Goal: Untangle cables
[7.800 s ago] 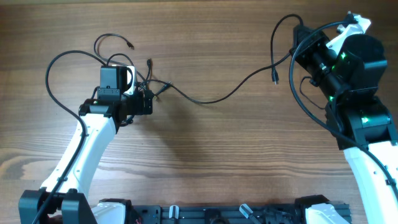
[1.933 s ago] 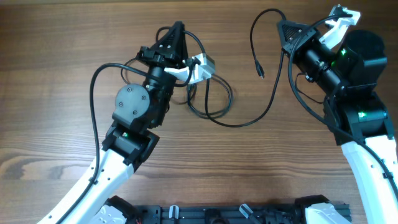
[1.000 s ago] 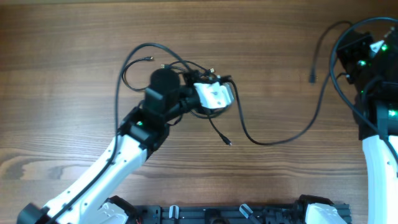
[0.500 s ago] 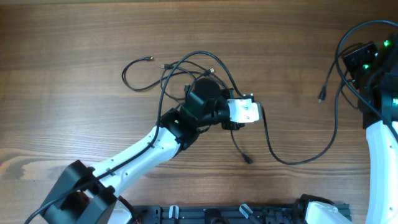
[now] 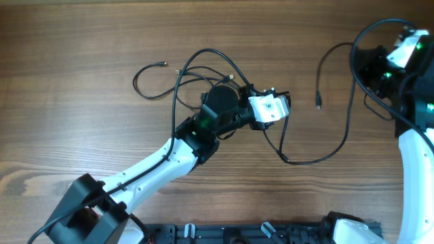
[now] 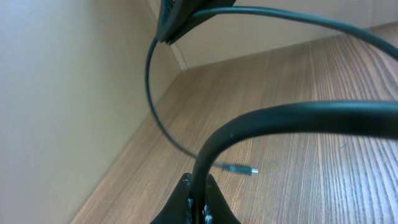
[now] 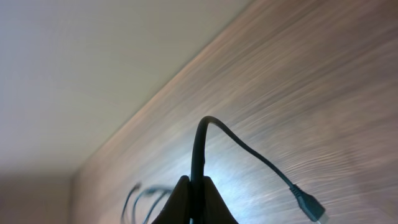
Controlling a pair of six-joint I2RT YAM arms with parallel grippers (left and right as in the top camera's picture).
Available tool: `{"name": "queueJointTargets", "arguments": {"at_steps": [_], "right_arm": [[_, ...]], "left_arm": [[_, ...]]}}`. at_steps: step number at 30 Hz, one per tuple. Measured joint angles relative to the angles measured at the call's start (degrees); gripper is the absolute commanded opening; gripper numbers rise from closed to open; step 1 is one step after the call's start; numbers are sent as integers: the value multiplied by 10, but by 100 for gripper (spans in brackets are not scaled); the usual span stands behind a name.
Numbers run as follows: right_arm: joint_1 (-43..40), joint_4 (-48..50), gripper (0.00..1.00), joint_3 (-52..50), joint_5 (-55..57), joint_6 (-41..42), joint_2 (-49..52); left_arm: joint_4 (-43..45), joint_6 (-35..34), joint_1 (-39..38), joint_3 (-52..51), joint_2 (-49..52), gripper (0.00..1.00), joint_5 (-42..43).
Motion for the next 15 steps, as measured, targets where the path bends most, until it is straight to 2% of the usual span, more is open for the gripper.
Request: {"name": "queueJointTargets", "arguments": {"at_steps": [6, 13, 15], "right_arm": [[8, -33, 4, 0, -145, -66, 30], [73, -37, 4, 0, -211, -108, 36], [94, -37, 4, 0, -216, -115, 36]], "left_arm": [[1, -1, 0, 0, 0, 5, -18], [3, -1, 0, 0, 0, 6, -96], [4, -1, 0, 0, 0, 17, -102]]}}
